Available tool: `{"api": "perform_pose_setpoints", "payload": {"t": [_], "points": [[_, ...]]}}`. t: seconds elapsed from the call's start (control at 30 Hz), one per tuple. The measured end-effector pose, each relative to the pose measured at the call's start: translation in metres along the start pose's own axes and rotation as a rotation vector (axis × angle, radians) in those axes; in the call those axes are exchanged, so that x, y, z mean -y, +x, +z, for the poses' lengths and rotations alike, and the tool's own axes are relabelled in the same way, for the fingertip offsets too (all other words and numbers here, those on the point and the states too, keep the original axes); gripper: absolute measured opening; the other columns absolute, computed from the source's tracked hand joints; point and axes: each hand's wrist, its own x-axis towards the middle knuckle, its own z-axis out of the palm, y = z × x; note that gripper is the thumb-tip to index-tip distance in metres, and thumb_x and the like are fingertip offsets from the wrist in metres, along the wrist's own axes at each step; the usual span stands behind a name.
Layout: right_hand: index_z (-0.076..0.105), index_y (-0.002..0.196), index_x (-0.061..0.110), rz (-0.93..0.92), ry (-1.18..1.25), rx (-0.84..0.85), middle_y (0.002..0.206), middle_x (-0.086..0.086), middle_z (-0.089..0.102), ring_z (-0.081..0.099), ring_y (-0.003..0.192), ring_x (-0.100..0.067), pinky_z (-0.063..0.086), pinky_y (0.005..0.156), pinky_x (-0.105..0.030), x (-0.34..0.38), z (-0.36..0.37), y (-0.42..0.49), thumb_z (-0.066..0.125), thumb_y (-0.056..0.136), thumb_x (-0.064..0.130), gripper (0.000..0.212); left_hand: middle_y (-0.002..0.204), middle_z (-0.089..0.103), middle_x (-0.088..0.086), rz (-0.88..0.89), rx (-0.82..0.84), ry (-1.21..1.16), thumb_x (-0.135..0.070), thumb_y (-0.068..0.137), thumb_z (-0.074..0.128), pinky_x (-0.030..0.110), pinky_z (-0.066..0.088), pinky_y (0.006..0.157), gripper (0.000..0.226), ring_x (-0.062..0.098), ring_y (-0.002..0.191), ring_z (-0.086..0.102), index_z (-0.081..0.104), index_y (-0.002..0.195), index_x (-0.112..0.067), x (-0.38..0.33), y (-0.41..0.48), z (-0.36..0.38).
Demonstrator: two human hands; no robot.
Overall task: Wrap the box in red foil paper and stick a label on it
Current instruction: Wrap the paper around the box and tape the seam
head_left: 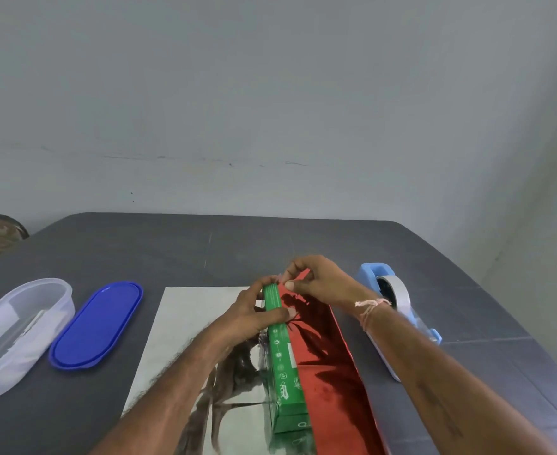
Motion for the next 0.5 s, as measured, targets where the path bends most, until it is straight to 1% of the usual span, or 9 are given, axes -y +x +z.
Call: {"api": "perform_pose_setpoints", "payload": {"t": [0.07, 0.13, 0.2, 0.37, 0.5], "points": [[0.076, 0.098, 0.015, -0.004, -0.054, 0.011, 0.095, 0.005, 0.075, 0.067, 0.084, -0.005, 0.054, 0.082, -0.027, 0.001, 0.000, 0.005, 0.075, 0.093, 0.019, 0.007, 0.127, 0.061, 0.003, 0.001, 0.009, -0.005, -0.051, 0.065, 0.089, 0.043, 0.061, 0.091, 0.070, 0.021, 0.106, 0.072, 0.053, 0.125, -0.054, 0.001, 0.002, -0.001], [0.077, 0.096, 0.016, 0.001, -0.078, 0.003, 0.099, 0.004, 0.077, 0.069, 0.092, -0.009, 0.055, 0.088, -0.031, 0.000, 0.002, 0.008, 0.075, 0.092, 0.020, 0.006, 0.128, 0.060, 0.003, 0.003, 0.012, -0.007, -0.051, 0.064, 0.089, 0.043, 0.061, 0.090, 0.071, 0.022, 0.105, 0.072, 0.052, 0.125, -0.053, 0.003, 0.004, -0.002], [0.077, 0.093, 0.018, 0.003, -0.086, -0.010, 0.101, 0.004, 0.078, 0.070, 0.097, -0.012, 0.055, 0.091, -0.033, -0.002, 0.004, 0.008, 0.076, 0.091, 0.021, 0.003, 0.128, 0.059, 0.003, 0.007, 0.017, -0.002, -0.053, 0.063, 0.089, 0.042, 0.062, 0.089, 0.074, 0.022, 0.105, 0.072, 0.051, 0.126, -0.053, 0.004, 0.004, -0.002], [0.078, 0.093, 0.020, -0.013, -0.105, -0.045, 0.099, 0.006, 0.077, 0.070, 0.097, -0.011, 0.056, 0.090, -0.031, -0.002, 0.010, 0.009, 0.078, 0.090, 0.022, 0.004, 0.128, 0.059, 0.001, 0.011, 0.008, -0.019, -0.055, 0.061, 0.089, 0.044, 0.061, 0.090, 0.074, 0.022, 0.106, 0.071, 0.051, 0.126, -0.055, 0.007, 0.006, -0.002], [0.078, 0.091, 0.025, -0.005, -0.133, -0.080, 0.095, 0.011, 0.076, 0.069, 0.095, -0.008, 0.057, 0.091, -0.036, -0.007, 0.014, 0.011, 0.079, 0.088, 0.026, 0.004, 0.127, 0.059, 0.002, 0.016, 0.010, -0.031, -0.056, 0.058, 0.088, 0.042, 0.062, 0.087, 0.073, 0.023, 0.106, 0.071, 0.052, 0.122, -0.055, 0.007, 0.007, 0.000]]}}
